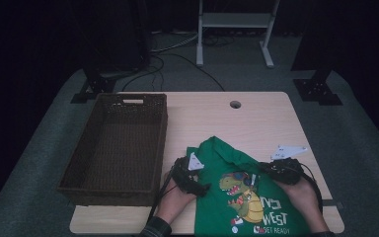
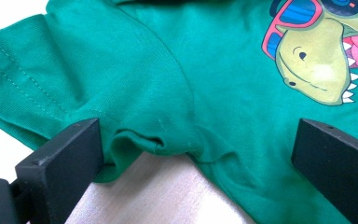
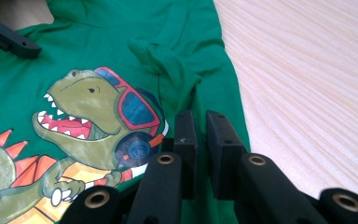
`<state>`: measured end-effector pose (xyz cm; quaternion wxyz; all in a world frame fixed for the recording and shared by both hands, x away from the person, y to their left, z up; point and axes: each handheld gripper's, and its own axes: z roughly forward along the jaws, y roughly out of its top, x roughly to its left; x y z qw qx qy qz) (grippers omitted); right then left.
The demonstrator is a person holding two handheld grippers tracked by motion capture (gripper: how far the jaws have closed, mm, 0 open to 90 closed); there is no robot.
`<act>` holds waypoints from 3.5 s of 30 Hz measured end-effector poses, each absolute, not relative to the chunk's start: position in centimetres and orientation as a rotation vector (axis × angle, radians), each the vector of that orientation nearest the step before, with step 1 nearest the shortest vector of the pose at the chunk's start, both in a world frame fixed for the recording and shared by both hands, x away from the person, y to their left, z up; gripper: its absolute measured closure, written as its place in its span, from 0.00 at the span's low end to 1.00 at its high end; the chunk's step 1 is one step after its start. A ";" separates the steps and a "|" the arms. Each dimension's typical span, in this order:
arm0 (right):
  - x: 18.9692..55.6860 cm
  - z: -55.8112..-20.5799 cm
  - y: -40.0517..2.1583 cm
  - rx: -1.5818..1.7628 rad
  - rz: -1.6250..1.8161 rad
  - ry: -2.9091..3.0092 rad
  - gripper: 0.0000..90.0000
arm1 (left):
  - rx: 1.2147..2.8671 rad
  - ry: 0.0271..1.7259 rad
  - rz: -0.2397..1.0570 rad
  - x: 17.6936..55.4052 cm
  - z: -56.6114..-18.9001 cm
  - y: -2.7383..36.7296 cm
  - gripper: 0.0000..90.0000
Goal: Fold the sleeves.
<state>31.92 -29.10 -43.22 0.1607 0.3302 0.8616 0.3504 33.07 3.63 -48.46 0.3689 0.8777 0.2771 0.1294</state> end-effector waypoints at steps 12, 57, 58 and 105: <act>32.8 -42.7 -29.3 0.950 0.973 2.459 0.93 | 2.253 0.711 0.332 33.1 -48.5 3.6 0.01; 36.6 -41.5 -31.2 1.040 0.929 2.424 0.93 | 2.249 0.714 0.333 33.1 -48.5 3.6 0.01; 36.7 -41.4 -31.2 1.044 0.920 2.430 0.93 | 2.249 0.714 0.332 33.1 -48.5 3.6 0.01; 40.7 -42.1 -34.2 1.225 0.827 2.350 0.93 | 2.251 0.713 0.333 33.1 -48.5 3.6 0.01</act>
